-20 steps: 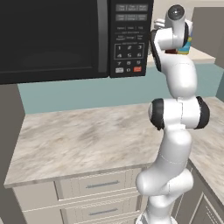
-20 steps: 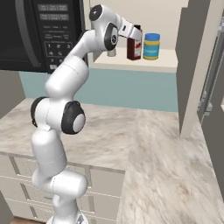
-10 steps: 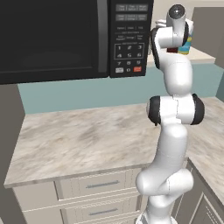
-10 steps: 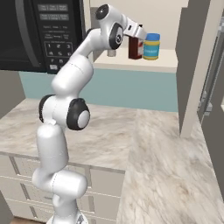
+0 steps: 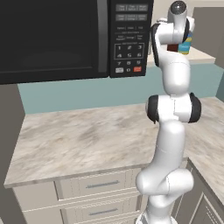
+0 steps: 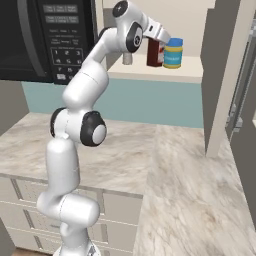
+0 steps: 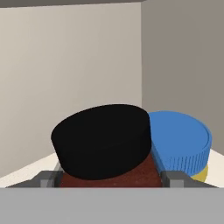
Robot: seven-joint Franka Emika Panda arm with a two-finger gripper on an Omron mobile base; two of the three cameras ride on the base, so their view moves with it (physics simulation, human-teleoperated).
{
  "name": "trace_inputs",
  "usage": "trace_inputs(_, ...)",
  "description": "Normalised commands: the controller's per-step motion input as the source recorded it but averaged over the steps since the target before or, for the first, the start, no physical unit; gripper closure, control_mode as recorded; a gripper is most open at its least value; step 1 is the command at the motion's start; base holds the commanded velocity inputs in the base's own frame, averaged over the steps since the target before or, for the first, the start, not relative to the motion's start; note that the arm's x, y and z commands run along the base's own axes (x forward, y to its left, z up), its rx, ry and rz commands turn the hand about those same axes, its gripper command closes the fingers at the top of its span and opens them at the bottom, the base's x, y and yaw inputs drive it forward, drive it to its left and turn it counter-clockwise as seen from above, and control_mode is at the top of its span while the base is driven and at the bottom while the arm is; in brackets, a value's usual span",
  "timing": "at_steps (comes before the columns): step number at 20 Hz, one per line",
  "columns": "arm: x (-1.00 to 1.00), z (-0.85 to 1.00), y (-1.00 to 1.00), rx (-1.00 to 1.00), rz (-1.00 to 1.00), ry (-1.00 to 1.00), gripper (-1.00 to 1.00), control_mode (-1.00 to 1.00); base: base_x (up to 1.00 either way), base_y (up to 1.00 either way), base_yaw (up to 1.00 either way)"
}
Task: Collect the paprika, mayonnaise, and shaker from the cabinet and place them next to the stove.
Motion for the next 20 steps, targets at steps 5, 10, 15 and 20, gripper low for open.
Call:
trace_inputs(5, 0.0, 0.0, -0.02, 0.0, 0.0, 0.0, 1.0, -1.0, 0.0, 0.0, 0.0)
trace_inputs(10, -0.02, -0.01, 0.0, 0.0, 0.0, 0.0, 1.0, -1.0, 0.0, 0.0, 0.0)
trace_inputs(15, -0.12, -0.02, 0.0, 0.0, 0.0, 0.0, 1.0, -1.0, 0.0, 0.0, 0.0)
trace_inputs(20, -0.19, -0.02, 0.0, 0.0, 0.0, 0.0, 1.0, -1.0, 0.0, 0.0, 0.0)
